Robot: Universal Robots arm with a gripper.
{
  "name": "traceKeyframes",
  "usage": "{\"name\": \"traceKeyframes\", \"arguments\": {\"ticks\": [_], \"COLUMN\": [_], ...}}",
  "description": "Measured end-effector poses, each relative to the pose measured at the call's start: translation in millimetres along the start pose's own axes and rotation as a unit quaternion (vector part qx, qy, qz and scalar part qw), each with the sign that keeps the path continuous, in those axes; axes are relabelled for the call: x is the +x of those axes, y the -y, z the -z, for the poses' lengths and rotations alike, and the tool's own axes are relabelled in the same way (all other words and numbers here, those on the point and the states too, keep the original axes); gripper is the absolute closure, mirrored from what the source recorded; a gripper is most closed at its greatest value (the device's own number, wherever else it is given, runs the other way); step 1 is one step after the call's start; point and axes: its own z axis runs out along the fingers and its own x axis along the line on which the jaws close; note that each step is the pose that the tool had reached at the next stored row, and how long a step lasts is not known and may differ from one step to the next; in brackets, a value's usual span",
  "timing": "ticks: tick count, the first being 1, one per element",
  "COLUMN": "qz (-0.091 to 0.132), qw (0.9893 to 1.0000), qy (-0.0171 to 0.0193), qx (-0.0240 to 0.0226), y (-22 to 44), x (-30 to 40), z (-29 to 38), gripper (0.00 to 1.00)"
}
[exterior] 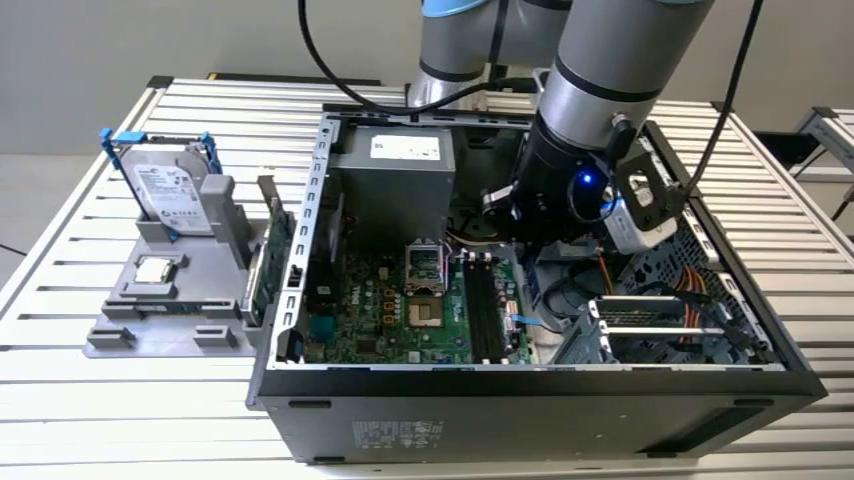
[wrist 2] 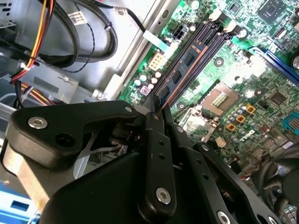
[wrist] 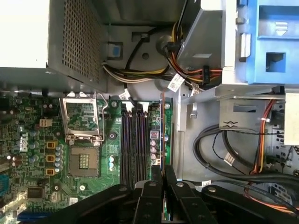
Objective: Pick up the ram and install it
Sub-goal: 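Insert the ram into the slot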
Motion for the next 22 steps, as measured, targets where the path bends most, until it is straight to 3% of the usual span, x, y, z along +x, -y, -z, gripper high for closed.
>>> {"name": "traceKeyframes", "arguments": {"ticks": [22], "qz": [0.0], "qw": [1.0], "qy": [0.0], "qx": [0.0], "y": [12.8], "x": [7.3], "z": [-20.6], "gripper": [1.0]}}
